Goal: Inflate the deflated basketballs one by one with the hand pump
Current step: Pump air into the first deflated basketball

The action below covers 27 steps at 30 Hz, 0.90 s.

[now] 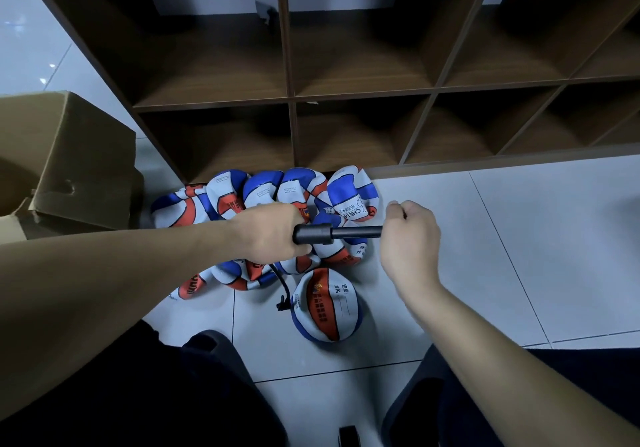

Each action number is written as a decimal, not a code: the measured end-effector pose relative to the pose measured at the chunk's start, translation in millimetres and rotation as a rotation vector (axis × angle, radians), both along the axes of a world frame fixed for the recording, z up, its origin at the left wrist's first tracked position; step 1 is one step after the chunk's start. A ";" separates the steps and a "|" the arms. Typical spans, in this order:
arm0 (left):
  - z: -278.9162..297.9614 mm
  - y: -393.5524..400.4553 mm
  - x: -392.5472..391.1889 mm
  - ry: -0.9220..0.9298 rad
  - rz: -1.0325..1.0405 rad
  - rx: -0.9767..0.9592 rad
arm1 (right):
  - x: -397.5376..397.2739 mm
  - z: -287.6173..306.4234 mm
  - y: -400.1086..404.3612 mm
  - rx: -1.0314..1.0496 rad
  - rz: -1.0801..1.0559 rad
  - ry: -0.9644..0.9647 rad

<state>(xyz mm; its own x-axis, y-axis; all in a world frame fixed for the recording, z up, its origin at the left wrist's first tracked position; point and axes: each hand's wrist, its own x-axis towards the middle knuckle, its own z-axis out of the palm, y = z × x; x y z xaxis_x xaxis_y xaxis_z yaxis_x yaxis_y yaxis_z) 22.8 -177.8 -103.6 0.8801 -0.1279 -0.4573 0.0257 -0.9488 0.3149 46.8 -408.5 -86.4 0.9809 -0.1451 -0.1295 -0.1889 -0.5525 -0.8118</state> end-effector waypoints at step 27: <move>8.2 -9.2 7.2 -0.049 -0.022 -0.012 | 27.7 19.8 -23.5 0.187 0.010 0.227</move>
